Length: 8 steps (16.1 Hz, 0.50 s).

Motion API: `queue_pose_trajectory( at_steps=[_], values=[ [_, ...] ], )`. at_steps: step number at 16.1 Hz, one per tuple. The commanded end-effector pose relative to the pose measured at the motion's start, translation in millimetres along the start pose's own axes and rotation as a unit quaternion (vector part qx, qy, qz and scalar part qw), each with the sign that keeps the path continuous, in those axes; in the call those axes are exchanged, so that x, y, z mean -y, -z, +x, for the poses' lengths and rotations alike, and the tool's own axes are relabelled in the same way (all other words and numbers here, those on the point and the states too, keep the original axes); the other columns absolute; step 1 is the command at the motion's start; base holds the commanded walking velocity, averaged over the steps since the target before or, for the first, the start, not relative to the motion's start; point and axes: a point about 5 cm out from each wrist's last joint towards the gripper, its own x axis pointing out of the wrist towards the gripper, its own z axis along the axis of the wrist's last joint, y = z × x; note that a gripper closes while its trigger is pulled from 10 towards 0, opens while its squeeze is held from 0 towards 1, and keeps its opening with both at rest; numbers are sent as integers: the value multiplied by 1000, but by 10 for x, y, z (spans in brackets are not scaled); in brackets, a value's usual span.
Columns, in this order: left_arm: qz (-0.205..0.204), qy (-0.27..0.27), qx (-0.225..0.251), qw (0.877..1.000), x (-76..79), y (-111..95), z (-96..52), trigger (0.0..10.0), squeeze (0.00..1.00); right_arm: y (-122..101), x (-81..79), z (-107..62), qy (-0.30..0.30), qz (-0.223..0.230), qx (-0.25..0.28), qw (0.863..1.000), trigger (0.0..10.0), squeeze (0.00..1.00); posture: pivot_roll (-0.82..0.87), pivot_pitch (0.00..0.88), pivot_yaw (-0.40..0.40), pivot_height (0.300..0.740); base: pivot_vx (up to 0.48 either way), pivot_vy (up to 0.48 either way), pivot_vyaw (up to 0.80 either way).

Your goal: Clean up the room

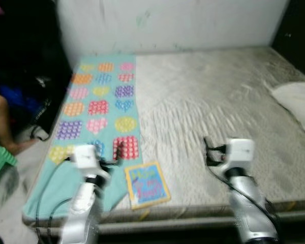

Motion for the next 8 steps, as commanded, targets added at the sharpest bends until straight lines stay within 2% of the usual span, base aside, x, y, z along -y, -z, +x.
queue_pose_trajectory(
  at_steps=[1,4,8],
  values=[
    [4,-24,7,1000,-117,-41,-14,10000,0,-36,-112,27,-17,7,5,1000,10000,0,-86,0,34,740,0,0,0],
    [-13,-48,-3,999,-125,-15,-4,10000,0,-35,-113,32,-19,4,3,1000,10000,0,-86,0,34,740,0,0,0],
    [-16,-41,-4,999,-112,-6,3,10000,0,-21,-118,37,-21,2,-3,1000,10000,0,-85,0,34,740,0,0,0]
  ],
)
